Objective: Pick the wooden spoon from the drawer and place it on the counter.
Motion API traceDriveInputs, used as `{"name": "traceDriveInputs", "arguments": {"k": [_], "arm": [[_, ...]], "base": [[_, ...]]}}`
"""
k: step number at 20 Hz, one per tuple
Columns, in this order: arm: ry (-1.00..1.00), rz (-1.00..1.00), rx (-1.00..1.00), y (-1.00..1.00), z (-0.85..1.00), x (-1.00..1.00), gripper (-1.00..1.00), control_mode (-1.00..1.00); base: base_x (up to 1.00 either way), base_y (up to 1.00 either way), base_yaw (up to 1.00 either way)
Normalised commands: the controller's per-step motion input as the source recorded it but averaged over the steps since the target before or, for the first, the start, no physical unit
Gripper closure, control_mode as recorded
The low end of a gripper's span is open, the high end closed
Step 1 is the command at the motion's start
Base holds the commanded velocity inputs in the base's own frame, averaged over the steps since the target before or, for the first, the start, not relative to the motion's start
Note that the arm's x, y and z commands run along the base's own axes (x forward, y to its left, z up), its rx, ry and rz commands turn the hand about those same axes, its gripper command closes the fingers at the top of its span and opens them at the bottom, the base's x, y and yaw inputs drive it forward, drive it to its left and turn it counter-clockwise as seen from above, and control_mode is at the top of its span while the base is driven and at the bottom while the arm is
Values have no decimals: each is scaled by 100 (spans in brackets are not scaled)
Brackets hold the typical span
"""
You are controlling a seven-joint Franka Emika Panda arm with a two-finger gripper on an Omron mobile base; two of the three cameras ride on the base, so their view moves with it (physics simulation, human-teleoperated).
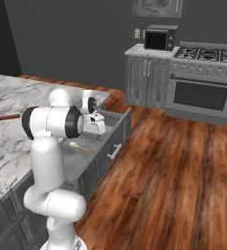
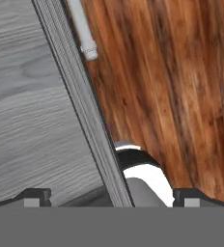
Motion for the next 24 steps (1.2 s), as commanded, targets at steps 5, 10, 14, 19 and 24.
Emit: {"name": "traceDriveInputs", "arguments": {"k": [5,10,14,19,24], "arm": [[10,-11,0,-33,-68,26,-100,-100],[3,-5,0,-19,-73,1,-100,-100],[0,-4,0,-32,-68,0,-100,-100],[0,-8,0,-82,-78,0,-100,-100],[1,-15,2,-100,-78,20,-100,-100]], "base": [[0,0,0],[0,0,0],[0,0,0],[0,0,0],[0,0,0]]}}
